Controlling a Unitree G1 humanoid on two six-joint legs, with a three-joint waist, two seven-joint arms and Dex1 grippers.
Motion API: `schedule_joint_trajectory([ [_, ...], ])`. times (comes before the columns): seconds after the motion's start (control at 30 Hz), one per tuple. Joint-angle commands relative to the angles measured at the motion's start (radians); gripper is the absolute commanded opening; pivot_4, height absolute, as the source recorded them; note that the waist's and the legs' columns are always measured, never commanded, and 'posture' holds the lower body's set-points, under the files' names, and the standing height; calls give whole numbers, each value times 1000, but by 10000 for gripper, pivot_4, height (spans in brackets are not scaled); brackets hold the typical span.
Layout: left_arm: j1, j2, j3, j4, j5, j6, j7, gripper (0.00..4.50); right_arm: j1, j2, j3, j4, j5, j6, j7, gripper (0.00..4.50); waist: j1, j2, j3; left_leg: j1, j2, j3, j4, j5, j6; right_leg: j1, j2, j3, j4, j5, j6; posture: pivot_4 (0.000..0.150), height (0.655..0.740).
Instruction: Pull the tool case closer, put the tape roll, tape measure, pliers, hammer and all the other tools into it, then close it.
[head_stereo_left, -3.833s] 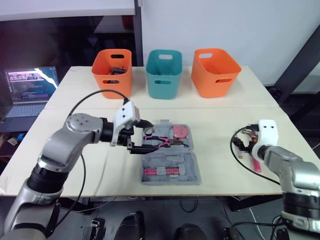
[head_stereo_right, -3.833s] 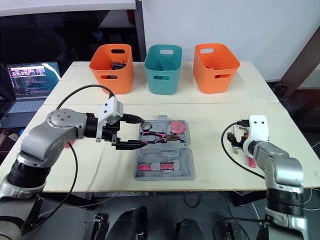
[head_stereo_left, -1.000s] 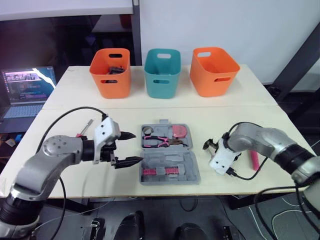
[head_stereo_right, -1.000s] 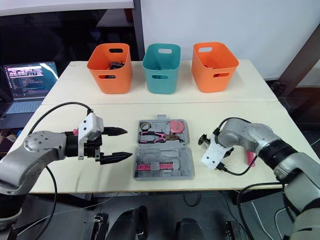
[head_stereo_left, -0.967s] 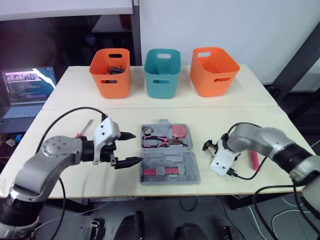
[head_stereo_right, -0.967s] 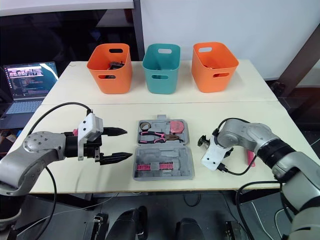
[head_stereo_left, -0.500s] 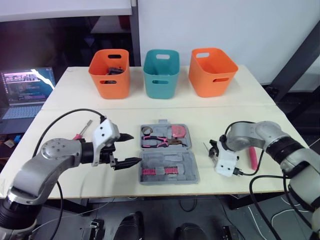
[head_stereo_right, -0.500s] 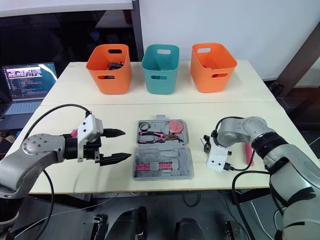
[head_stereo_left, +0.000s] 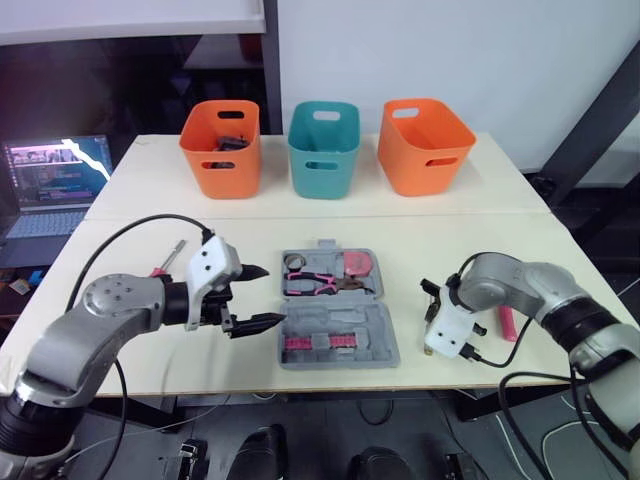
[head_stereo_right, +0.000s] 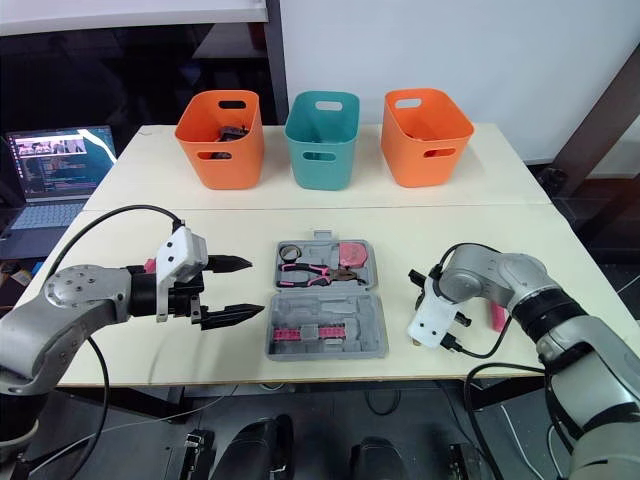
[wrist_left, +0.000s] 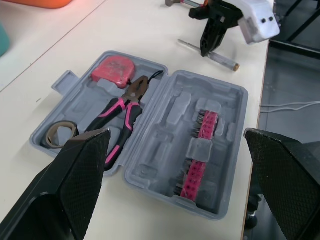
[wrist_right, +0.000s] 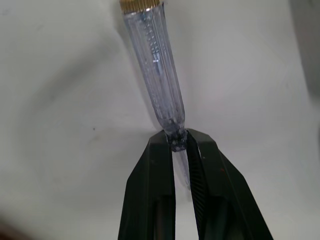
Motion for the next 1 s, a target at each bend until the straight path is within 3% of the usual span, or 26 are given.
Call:
schedule_joint_trajectory([
  [0.03, -18, 6, 7, -3, -4, -14, -8, 45000, 75, 54, -186, -170, 160, 528, 141, 218, -1, 0, 0, 0, 0, 0, 0, 0, 0, 0, 0, 0, 0, 0, 0, 1500, 7400],
  [0.2, -21, 7, 3, 10, 3, -26, -18, 45000, 174, 67, -341, -341, 214, 1064, 171, 218, 9, 2, 1, -4, -1, -1, 2, -3, 5, -3, -1, -2, 1, 0, 0, 1500, 7400],
  [0.33, -35, -11, -2, 29, 13, -51, -21, 45000, 196, 163, -476, -397, 291, 1533, 81, 218, 5, 2, 1, -5, -1, -1, 3, -5, 8, -3, -2, -2, 1, 0, 0, 1500, 7400],
  [0.43, -40, -19, 3, 31, 4, -61, -28, 45000, 185, 227, -540, -418, 341, 1749, -6, 218, 0, 2, 1, -5, -1, -1, 3, -5, 8, -4, -2, -2, 1, 0, 0, 1500, 7400],
  [0.6, -43, -18, 8, 31, -5, -68, -43, 45000, 207, 300, -589, -410, 379, 1825, -204, 218, 0, 2, 1, -5, -1, -1, 1, -5, 8, -6, -2, -2, 1, 0, 0, 1500, 7400],
  [0.77, -61, -21, -1, 42, 1, -69, -52, 45000, 228, 363, -621, -386, 423, 1732, -371, 218, 1, 2, 1, -5, -1, 0, 1, -5, 8, -5, -2, -2, 1, 0, 0, 1500, 7400],
  [1.0, -89, -21, -15, 68, 6, -77, -73, 45000, 278, 316, -586, -426, 481, 1617, -433, 33457, 0, 1, 1, -5, -2, 0, 2, -5, 8, -6, -2, -2, 1, 0, 1, 1500, 7400],
])
